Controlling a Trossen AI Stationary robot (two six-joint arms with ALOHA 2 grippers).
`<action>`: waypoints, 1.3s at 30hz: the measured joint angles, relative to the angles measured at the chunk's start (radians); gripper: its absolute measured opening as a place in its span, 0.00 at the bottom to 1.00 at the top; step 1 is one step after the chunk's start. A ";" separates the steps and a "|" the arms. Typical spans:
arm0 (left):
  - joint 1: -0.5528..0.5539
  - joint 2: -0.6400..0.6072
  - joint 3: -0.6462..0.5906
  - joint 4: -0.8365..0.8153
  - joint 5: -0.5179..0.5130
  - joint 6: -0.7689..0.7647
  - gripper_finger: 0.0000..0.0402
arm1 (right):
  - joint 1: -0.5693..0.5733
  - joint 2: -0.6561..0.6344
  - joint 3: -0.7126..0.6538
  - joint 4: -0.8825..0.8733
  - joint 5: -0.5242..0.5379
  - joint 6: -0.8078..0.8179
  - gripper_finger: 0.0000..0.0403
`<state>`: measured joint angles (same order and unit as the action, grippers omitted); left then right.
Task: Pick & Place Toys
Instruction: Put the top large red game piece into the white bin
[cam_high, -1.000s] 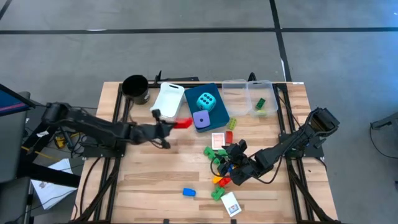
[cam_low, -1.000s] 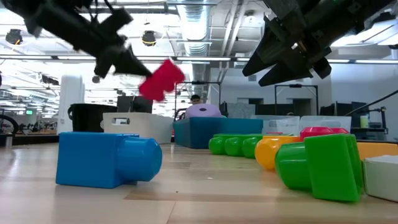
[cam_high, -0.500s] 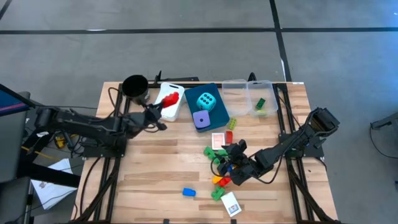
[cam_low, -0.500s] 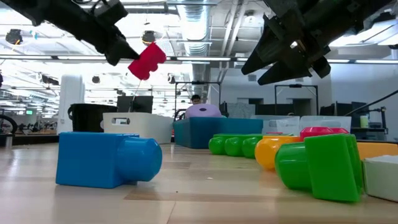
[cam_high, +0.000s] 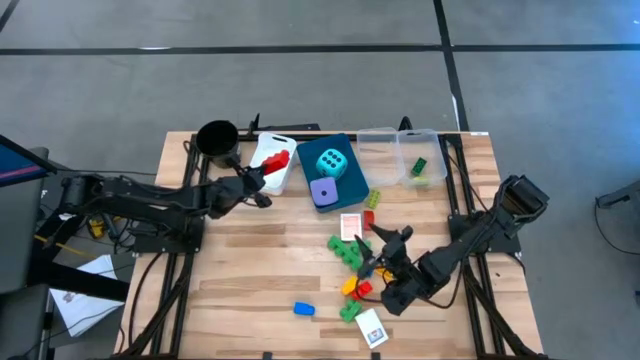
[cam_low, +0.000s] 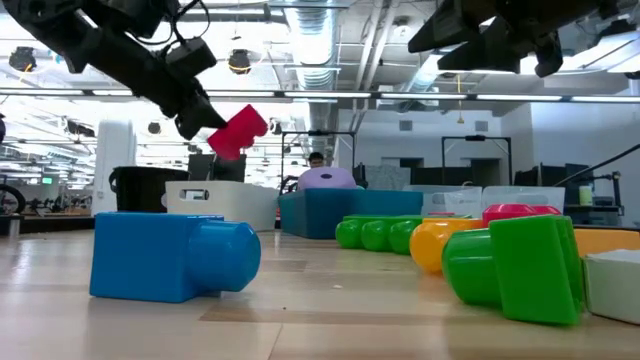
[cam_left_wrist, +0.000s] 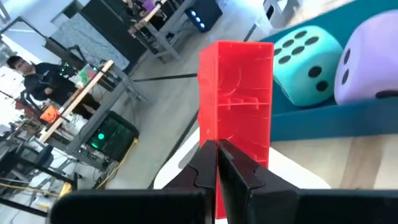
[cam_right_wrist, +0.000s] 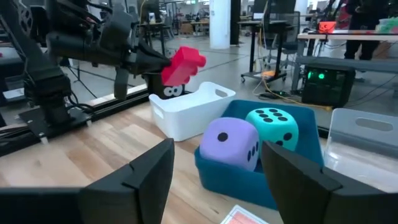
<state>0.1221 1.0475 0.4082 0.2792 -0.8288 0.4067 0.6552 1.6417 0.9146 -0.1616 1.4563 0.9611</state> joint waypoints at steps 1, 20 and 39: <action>0.006 0.004 -0.001 -0.004 0.000 -0.002 0.00 | -0.001 0.000 0.000 -0.002 -0.004 0.000 0.58; 0.031 0.015 -0.001 -0.001 0.121 -0.116 0.38 | -0.016 0.000 0.000 -0.002 -0.099 0.000 0.58; 0.005 0.031 -0.001 -0.035 0.684 -0.252 0.47 | -0.016 0.000 0.000 -0.006 -0.121 -0.003 0.58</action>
<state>0.1267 1.0787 0.4076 0.2444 -0.1449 0.1551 0.6392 1.6417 0.9146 -0.1673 1.3350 0.9577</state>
